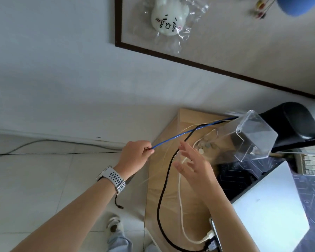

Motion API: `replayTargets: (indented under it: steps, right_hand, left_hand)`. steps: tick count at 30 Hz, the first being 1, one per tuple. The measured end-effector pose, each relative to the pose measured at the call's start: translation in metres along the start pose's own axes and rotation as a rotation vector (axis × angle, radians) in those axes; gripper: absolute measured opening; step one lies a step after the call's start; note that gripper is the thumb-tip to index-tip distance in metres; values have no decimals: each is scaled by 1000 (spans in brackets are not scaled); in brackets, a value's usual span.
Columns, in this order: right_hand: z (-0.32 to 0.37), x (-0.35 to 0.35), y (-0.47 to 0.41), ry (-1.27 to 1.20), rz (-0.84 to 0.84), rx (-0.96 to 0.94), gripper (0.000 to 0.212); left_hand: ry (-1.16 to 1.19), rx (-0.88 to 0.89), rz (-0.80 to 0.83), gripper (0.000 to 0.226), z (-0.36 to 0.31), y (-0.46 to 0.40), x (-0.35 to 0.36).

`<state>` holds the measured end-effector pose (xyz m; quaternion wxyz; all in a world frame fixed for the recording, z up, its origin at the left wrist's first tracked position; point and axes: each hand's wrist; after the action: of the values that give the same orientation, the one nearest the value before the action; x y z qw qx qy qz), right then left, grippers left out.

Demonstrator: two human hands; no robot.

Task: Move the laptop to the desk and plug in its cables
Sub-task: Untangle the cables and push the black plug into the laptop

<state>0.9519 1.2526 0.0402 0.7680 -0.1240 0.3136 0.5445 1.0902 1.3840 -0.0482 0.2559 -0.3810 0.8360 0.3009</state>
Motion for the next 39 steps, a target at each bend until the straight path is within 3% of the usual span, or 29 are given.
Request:
replayTargets:
  steps: [3, 6, 13, 17, 20, 25, 26, 30, 35, 39]
  right_hand:
    - [9, 7, 9, -47, -38, 76, 35]
    - [15, 24, 23, -168, 106, 159, 19]
    - [32, 68, 63, -355, 560, 270, 35]
    - [36, 72, 73, -432, 597, 252, 38]
    - [38, 69, 83, -428, 639, 200, 19]
    - [34, 53, 99, -397, 644, 152, 18]
    - [32, 50, 103, -386, 650, 149, 21]
    - [19, 43, 117, -211, 665, 103, 21]
    - [7, 29, 140, 38, 726, -53, 27]
    - [-2, 14, 162, 157, 731, -188, 16]
  left_hand:
    - [166, -88, 91, 27, -15, 8, -11]
    - [229, -113, 131, 21, -28, 15, -27]
    - [426, -257, 172, 21, -45, 21, -37]
    - [557, -332, 187, 21, -47, 24, -34]
    - [665, -388, 189, 19, -49, 29, -29]
    - [570, -463, 216, 9, -46, 50, -18]
    - [509, -446, 194, 6, -46, 59, -18]
    - [62, -129, 129, 37, -47, 115, -23]
    - [185, 14, 338, 35, -49, 212, 0]
    - [204, 80, 289, 19, -42, 258, 31]
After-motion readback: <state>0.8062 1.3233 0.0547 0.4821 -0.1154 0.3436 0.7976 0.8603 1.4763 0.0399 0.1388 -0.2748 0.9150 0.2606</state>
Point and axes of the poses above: each hand's wrist, its own y-axis away from the middle knuckle, its own x-axis out of the palm, z = x × y, and after that the axes turned 11 degrees about -x, right-handed
